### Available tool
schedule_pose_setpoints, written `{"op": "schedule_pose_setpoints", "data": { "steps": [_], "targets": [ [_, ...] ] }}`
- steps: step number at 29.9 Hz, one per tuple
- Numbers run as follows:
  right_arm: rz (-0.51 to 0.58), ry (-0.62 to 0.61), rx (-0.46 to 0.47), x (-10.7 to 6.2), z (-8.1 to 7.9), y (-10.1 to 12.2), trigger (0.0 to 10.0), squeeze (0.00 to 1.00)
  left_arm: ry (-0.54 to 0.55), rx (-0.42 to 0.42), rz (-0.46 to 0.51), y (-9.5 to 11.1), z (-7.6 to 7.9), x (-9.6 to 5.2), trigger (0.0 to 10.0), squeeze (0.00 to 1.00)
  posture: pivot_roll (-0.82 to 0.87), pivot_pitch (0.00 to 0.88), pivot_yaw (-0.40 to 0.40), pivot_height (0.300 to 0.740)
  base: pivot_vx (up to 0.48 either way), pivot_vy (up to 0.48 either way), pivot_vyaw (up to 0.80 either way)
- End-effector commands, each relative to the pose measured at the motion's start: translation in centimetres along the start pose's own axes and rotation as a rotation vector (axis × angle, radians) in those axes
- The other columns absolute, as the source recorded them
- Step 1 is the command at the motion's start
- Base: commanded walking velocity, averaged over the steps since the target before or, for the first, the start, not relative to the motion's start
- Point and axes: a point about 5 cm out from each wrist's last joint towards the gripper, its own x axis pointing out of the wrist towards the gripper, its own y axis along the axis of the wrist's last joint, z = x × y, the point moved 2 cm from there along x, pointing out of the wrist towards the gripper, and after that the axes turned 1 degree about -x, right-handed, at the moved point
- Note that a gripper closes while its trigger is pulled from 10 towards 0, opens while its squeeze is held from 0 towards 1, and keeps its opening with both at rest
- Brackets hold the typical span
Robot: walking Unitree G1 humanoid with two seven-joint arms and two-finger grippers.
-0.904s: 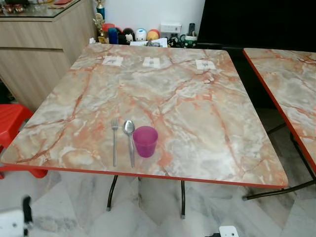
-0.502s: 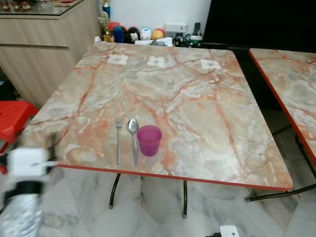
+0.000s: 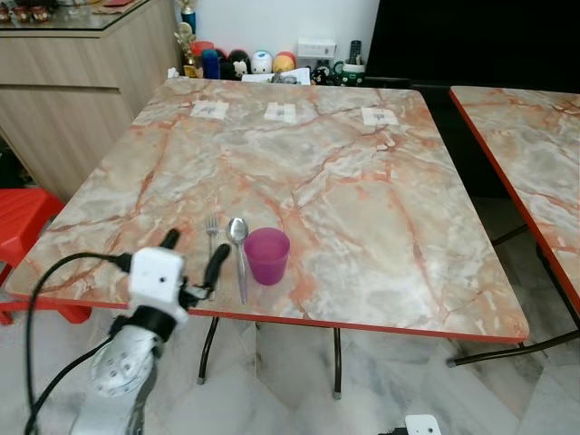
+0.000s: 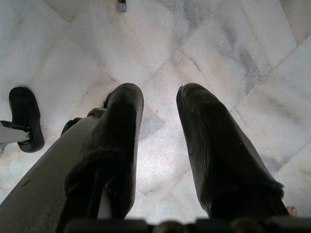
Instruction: Setting the table
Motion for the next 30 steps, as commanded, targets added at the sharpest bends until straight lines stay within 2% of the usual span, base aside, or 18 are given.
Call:
{"op": "schedule_pose_setpoints", "data": {
  "steps": [1,7,9,15,17,22,30],
  "targets": [
    [-0.013,-0.009,0.016,-0.1,0.1,-0.5,10.0,0.0,-0.028,-0.009,-0.022,-0.6,0.5,0.2,10.0,1.0,0.07,0.116,-0.019,0.74,0.0,0.0,0.0],
    [-0.013,-0.018,0.024,-0.1,0.1,-0.6,10.0,0.0,-0.047,-0.027,-0.037,-1.2,1.1,1.2,10.0,1.0,0.07,0.118,-0.018,0.74,0.0,0.0,0.0],
    [-0.012,-0.024,0.031,-0.1,0.1,-0.6,10.0,0.0,-0.036,-0.072,-0.021,-0.9,1.0,1.4,10.0,1.0,0.07,0.121,-0.016,0.74,0.0,0.0,0.0],
    [-0.011,-0.027,0.03,-0.1,0.1,-0.6,10.0,0.0,-0.035,-0.125,0.014,-0.1,0.8,1.3,10.0,1.0,0.07,0.122,-0.017,0.74,0.0,0.0,0.0],
    [-0.011,-0.027,0.03,-0.1,0.2,-0.6,10.0,0.0,-0.067,-0.16,0.027,0.4,1.1,1.1,10.0,1.0,0.07,0.123,-0.019,0.74,0.0,0.0,0.0],
    [-0.009,-0.029,0.03,-0.1,0.2,-0.5,10.0,0.0,-0.195,-0.132,-0.005,0.1,2.7,0.9,10.0,1.0,0.08,0.123,-0.021,0.74,0.0,0.0,0.0],
    [-0.007,-0.035,0.033,-0.1,0.2,-0.5,10.0,0.0,-0.265,-0.122,-0.068,-1.6,3.9,0.6,10.0,1.0,0.07,0.122,-0.02,0.74,0.0,0.0,0.0]
  ]
}}
